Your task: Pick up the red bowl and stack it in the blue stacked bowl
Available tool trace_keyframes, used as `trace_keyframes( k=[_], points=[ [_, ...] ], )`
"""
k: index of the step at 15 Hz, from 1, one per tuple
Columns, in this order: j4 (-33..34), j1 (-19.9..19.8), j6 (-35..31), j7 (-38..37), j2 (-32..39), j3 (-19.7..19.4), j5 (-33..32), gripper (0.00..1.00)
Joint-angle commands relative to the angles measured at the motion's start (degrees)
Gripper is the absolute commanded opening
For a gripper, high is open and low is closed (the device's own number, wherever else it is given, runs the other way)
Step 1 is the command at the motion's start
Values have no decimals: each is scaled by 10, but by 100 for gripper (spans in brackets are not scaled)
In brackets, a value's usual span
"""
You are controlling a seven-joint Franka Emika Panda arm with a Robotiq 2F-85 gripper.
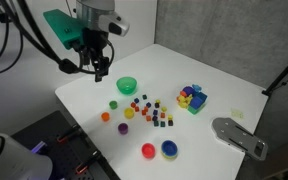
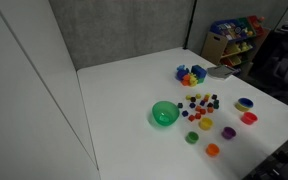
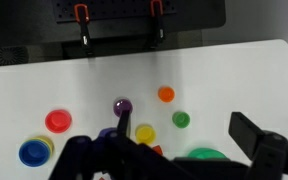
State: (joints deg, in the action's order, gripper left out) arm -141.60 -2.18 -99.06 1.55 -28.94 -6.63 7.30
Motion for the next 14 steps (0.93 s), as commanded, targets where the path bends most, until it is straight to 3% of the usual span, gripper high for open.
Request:
trace_keyframes(
  k=[1,14],
  points=[
    [-11,-9,-55,16,23,6,-10,100],
    [-73,-55,-365,12,198,-9,-99,100]
  ],
)
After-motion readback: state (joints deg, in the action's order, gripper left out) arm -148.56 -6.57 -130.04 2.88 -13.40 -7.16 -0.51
